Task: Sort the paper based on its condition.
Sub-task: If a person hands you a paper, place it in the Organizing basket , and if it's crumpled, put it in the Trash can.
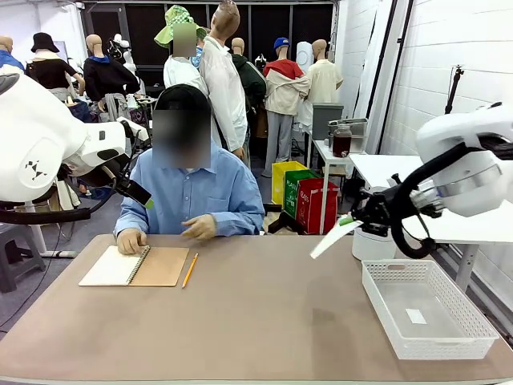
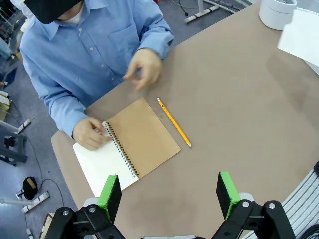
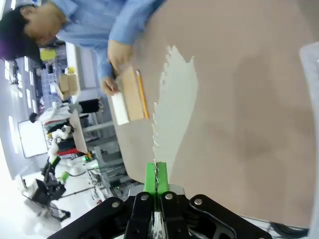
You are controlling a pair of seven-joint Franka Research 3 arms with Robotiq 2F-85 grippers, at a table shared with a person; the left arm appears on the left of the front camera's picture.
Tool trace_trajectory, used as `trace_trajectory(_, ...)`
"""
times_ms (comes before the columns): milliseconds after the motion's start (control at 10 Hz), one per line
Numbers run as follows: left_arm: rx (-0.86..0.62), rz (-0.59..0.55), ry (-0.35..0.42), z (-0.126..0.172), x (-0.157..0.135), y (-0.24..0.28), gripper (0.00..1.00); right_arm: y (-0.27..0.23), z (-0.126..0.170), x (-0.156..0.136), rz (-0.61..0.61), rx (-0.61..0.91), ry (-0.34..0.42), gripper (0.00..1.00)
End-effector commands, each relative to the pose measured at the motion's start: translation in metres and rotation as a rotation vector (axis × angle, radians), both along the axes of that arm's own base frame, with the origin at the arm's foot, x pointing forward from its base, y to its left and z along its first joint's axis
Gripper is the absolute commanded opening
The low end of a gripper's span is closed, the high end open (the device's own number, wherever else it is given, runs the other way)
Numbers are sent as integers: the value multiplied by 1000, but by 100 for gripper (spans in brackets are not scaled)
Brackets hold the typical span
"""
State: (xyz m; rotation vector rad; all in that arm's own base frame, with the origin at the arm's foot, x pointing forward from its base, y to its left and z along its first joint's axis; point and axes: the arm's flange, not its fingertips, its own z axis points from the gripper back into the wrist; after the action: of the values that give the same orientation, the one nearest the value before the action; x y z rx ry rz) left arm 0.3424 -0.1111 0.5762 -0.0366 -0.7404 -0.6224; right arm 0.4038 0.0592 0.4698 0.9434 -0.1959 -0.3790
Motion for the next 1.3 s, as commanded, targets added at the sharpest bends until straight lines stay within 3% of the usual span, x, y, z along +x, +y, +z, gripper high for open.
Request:
trace_trajectory(0,-2,1,-1,1,0,1,100,-13,-2,-14,58,-36,-3,0)
trace_trajectory(100,-2,1,-1,1,0,1,100,-6,-8,-7,49,-34,28,0)
trace_trajectory(600,-2,1,-1,1,0,1,100,-12,3,-10,66,-64,-18,0)
trace_trajectory(1200,-2,1,-1,1,0,1,100,-88,-1,-54,119,-226,-120,0)
